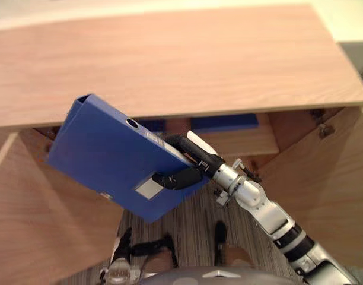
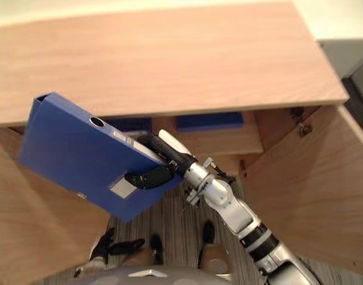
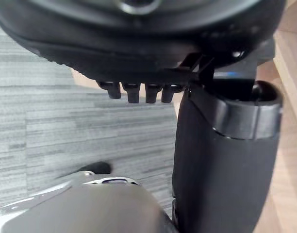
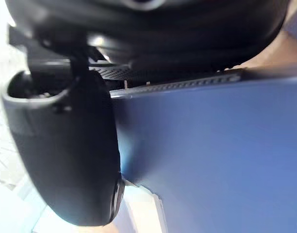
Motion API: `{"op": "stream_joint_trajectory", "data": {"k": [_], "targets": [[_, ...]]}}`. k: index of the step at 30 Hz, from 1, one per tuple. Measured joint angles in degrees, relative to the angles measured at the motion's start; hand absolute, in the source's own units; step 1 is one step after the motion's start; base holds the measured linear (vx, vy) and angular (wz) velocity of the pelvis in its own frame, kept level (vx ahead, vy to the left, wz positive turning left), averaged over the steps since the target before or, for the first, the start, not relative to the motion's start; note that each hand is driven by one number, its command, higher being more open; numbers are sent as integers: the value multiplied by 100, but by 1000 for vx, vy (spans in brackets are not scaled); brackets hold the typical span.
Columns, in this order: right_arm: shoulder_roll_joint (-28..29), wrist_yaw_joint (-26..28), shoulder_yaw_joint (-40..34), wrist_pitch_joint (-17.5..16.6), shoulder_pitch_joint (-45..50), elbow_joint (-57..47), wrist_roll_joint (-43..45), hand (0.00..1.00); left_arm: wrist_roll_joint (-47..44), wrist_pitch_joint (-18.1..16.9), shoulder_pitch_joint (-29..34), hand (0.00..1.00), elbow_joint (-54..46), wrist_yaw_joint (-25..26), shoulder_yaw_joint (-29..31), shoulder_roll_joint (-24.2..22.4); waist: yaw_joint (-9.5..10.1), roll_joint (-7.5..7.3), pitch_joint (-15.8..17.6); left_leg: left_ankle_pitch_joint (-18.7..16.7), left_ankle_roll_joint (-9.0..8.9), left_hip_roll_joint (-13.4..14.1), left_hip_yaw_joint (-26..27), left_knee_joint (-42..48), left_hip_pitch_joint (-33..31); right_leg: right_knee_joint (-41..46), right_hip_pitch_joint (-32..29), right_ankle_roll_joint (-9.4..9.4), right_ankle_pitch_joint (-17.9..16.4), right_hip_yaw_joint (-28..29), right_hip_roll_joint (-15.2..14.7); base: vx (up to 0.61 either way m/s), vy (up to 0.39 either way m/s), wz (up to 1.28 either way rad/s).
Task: Walk over to the cabinet, pick up the folder, carry it to the office cabinet, place the folder inside the office cabinet, then close the office cabinet door
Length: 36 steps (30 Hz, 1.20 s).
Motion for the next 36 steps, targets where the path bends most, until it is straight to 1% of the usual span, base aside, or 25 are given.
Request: {"op": "stream_joint_trajectory", "data": {"k": [1,2,4,6,9,12,13,15,16,17,18,19,20,22,24,25,28,29,30,33,36], "targets": [[-35,-64,34,1,-84,63,-95,0,-1,-7,-58,100,-18,7,-9,17,1,4,97,-42,-1,23,-1,145,-157,145,-160,-7,-39,8,-2,-233,-22,-4],[-132,-240,95,1,-271,186,-385,0,-3,-42,-291,100,-69,68,-13,48,3,3,361,-136,15,66,-23,560,-604,594,-622,-38,-143,23,-19,-209,-24,-2],[-195,-306,102,0,-336,210,-542,0,-2,-74,-449,100,-73,94,-13,66,6,6,475,-189,10,99,-56,831,-965,820,-962,-55,-173,27,-25,-175,-25,0],[-302,-436,97,2,-468,304,-787,0,-49,-81,-745,100,-186,149,-11,105,4,5,720,-292,23,167,-146,1379,-1630,1279,-1572,-88,-246,20,-30,-175,-25,4],[-452,-548,75,7,-678,413,-972,0,-110,-88,-1054,100,-384,204,-33,156,7,1,1029,-399,18,222,-249,1919,-2276,1838,-2195,-129,-348,7,-62,-188,-29,6],[-425,-669,-21,13,-682,412,-983,0,-198,-67,-1274,100,-526,274,-35,199,24,-12,1090,-490,-34,263,-325,2343,-2877,2305,-2792,-135,-477,-20,-106,-176,-42,6],[-343,-672,-142,14,-681,403,-974,0,-234,-49,-1334,100,-633,305,-26,213,51,-20,1162,-540,-33,331,-346,2543,-3057,2487,-2976,-163,-524,-20,-110,-198,-49,-3],[-181,-699,-360,26,-653,355,-907,0,-269,-43,-1344,100,-848,342,-17,213,69,-22,1169,-613,-43,382,-402,2801,-3366,2729,-3276,-186,-618,-47,-109,-151,-27,-1],[39,-755,-648,66,-624,278,-757,0,-285,-32,-1359,100,-1061,352,0,212,95,-16,1201,-660,-70,428,-470,3004,-3651,2928,-3534,-202,-680,-88,-110,-133,-19,4],[99,-799,-756,96,-621,232,-613,0,-284,-19,-1375,100,-1145,360,14,210,105,-19,1217,-664,-74,439,-495,3074,-3762,3016,-3641,-209,-706,-90,-113,-90,-10,7],[200,-866,-943,114,-620,172,-341,0,-297,4,-1427,100,-1256,364,47,203,137,-26,1252,-671,-76,447,-523,3165,-3910,3138,-3792,-228,-747,-101,-125,-74,-11,9],[421,-1003,-1311,119,-644,81,4,0,-365,12,-1554,100,-1385,368,82,150,181,-33,1318,-675,-57,463,-572,3328,-4155,3340,-4033,-246,-807,-121,-138,-60,-12,9],[515,-1083,-1448,123,-666,56,152,0,-410,12,-1586,100,-1457,371,100,143,196,-28,1352,-686,-52,478,-597,3402,-4238,3416,-4109,-258,-832,-134,-137,-49,-11,6],[877,-1367,-1919,123,-765,-26,719,0,-490,6,-1607,100,-1836,374,152,103,221,-62,1391,-735,-69,525,-643,3633,-4591,3658,-4466,-288,-905,-149,-134,0,0,0],[1009,-1522,-2207,124,-844,-28,1098,0,-513,6,-1688,100,-1960,375,169,25,241,-68,1401,-755,-70,542,-648,3715,-4757,3744,-4642,-300,-920,-142,-133,20,16,-3],[1009,-1567,-2287,129,-868,-28,1238,0,-534,5,-1704,100,-2004,372,197,21,244,-70,1411,-764,-68,548,-649,3734,-4789,3761,-4674,-302,-922,-141,-133,41,35,-3],[992,-1668,-2676,130,-880,-25,1817,0,-558,2,-1732,100,-2176,345,195,-234,244,-72,1432,-812,-80,559,-664,3805,-4873,3822,-4746,-319,-950,-143,-132,42,40,-1],[984,-1699,-2832,128,-901,-14,2140,0,-557,3,-1732,100,-2236,308,195,-266,246,-72,1432,-813,-81,561,-673,3804,-4895,3823,-4764,-322,-954,-151,-132,39,32,1],[977,-1731,-2896,128,-941,13,2492,0,-559,3,-1734,100,-2246,310,196,-268,244,-73,1432,-813,-81,563,-683,3803,-4907,3824,-4773,-326,-959,-163,-132,45,36,1],[998,-1879,-3101,124,-1231,197,3174,0,-565,14,-1734,100,-2246,321,201,-267,245,-73,1432,-813,-82,565,-686,3795,-4911,3817,-4776,-326,-961,-168,-132,26,32,1],[1093,-2105,-3253,114,-1656,458,3599,0,-615,23,-1734,100,-2246,348,204,-268,245,-73,1432,-812,-82,564,-690,3794,-4915,3809,-4775,-326,-960,-171,-132,16,48,0]]}}
